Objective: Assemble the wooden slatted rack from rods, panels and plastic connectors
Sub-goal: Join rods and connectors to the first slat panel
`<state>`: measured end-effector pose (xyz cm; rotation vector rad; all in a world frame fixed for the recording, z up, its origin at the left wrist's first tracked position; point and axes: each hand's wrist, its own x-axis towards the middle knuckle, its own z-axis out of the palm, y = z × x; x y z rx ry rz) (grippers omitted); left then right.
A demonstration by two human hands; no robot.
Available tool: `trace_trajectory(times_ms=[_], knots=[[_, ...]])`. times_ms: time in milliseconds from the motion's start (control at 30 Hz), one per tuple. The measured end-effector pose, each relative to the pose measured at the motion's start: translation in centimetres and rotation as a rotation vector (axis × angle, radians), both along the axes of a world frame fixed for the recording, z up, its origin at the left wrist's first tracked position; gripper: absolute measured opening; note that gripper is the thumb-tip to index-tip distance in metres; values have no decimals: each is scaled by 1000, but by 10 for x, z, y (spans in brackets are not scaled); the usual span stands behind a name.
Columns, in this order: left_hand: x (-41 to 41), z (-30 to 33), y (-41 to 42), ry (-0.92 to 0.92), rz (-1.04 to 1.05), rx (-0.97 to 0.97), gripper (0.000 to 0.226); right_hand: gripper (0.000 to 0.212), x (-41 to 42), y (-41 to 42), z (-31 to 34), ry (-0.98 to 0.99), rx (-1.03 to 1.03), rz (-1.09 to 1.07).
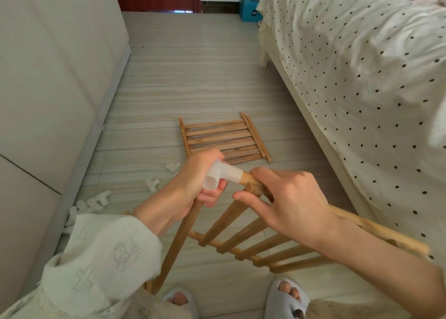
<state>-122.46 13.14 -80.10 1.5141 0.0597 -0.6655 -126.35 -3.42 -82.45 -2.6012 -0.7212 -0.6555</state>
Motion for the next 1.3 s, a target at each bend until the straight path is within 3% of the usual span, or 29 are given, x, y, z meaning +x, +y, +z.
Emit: trace_trajectory(times_ms=[200,367,467,600,733,800,933,1133,1300], knots=[[4,3,7,13,12,24,47,47,3,10,-1,-19,-7,-36],[2,1,7,-11,113,-68,38,47,6,9,2,-22,6,-9],[-5,1,7,-94,129,-101,34,46,6,6,9,-49,28,57],[-9,-4,8,-223,121,-55,48,42,6,2,11,-117,27,124],[0,-10,1,-268,101,-47,33,42,11,-3,3,-95,-28,90],[10,-15,-4,-273,127,14,36,43,17,-3,1,-27,-28,7],[24,-17,-6,-274,139,118,61,47,25,-7,-8,135,-5,-107],[14,-15,7,-504,-180,274,38,30,32,-27,-4,365,216,-171],[10,-20,-1,-790,-52,543,28,26,32,-24,5,405,324,-140]])
